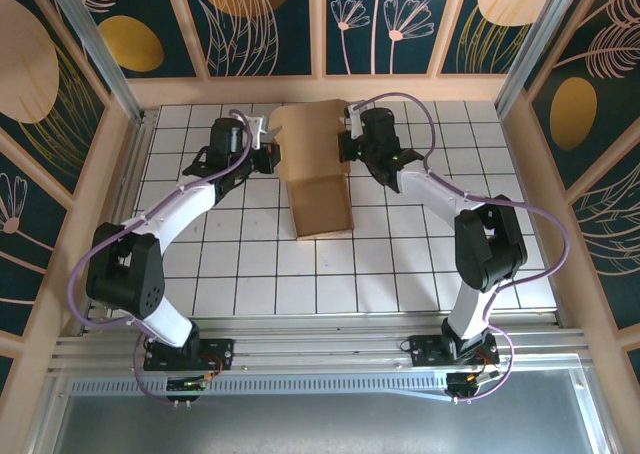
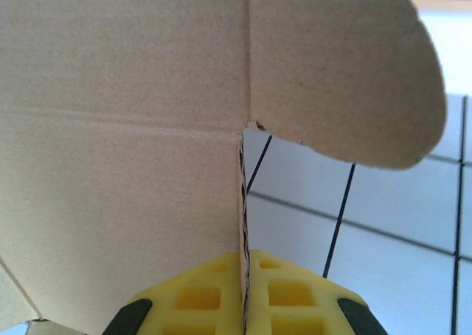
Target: Fold the paper box
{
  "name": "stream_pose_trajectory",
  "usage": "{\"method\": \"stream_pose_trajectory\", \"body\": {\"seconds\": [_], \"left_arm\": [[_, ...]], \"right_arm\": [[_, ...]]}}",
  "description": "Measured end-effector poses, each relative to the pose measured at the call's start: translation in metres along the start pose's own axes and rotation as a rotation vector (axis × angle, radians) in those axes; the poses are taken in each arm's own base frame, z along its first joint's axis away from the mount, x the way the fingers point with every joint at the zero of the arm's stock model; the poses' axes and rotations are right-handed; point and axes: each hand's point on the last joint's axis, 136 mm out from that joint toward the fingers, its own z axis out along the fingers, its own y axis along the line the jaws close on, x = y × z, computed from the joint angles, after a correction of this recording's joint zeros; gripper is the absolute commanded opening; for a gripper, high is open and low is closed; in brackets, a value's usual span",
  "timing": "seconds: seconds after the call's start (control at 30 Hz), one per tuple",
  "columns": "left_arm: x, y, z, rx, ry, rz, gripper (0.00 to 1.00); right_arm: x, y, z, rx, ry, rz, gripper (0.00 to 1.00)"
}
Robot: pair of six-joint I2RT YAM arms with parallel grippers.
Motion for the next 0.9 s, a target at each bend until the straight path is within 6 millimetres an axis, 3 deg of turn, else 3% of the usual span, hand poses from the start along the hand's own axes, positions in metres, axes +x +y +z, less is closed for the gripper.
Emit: {"method": "stream_pose_trajectory", "body": {"seconds": [0.13,0.23,0.33,0.47,0.9], "left_arm": [[-0.017,-0.006,0.013,-0.009,-0.114,0.076,0.00],[-0.022,-0.007,0.027,-0.018,-0.167,0.117,0.00],[-0.012,-0.003,0.044,-0.026,-0.180,0.144,0.00],[0.016,0.009,0.059,-0.036,-0.155,0.151,0.00],[0.031,-0.001,0.050,0.026,-0.268,0.145,0.00]], "right_arm": [[-0.025,-0.011,-0.001,0.076,-0.111,-0.014,0.01],[-0.026,-0.021,0.001,0.144,-0.161,-0.026,0.02],[-0.012,-0.027,0.006,0.204,-0.181,-0.050,0.02],[0.022,-0.029,0.017,0.267,-0.164,-0.099,0.05],[0.042,-0.027,0.004,0.339,-0.280,-0.084,0.11]]}}
